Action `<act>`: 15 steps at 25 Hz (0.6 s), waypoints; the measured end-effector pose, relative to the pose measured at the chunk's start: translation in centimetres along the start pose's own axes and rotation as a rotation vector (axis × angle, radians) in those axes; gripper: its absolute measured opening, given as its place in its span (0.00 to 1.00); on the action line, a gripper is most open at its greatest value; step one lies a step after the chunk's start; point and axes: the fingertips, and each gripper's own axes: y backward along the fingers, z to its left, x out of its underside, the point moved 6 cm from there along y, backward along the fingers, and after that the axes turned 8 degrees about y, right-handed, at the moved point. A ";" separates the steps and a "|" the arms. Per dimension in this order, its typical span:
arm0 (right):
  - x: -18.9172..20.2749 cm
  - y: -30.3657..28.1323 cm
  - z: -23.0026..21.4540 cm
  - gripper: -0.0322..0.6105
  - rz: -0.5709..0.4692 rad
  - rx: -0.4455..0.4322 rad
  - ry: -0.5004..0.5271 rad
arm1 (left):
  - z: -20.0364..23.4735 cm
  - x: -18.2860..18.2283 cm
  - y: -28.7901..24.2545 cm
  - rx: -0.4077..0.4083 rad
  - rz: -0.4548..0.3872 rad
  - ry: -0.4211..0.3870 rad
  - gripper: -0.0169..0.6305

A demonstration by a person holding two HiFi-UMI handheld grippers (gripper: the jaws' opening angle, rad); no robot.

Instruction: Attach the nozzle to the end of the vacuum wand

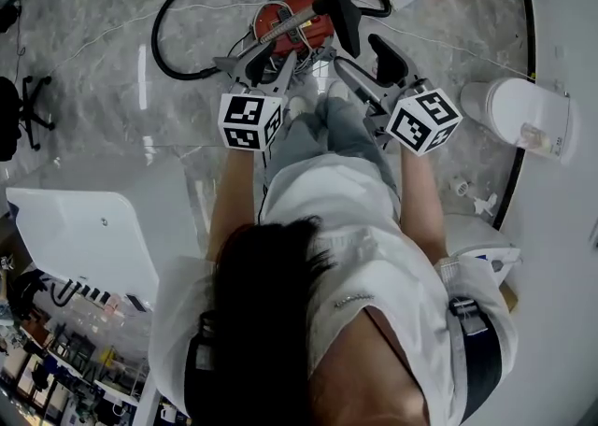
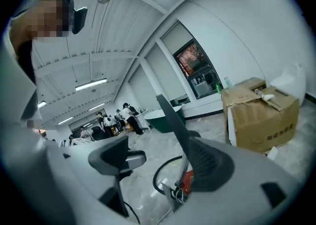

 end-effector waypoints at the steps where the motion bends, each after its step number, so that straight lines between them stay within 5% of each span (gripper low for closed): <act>1: 0.1 -0.1 0.2 0.67 0.004 -0.003 0.004 | -0.2 -0.2 0.2 -0.005 -0.013 0.008 0.23; 12: 1.4 -0.8 0.8 0.66 0.051 -0.037 0.037 | -4.0 -1.3 2.1 -0.089 -0.087 0.033 0.17; 13: 1.5 -0.8 0.8 0.63 0.047 -0.026 0.042 | -4.2 -1.3 2.3 -0.105 -0.097 0.044 0.16; 15: 1.6 -0.7 0.9 0.32 0.045 0.004 0.058 | -4.6 -1.3 2.5 -0.145 -0.115 0.056 0.14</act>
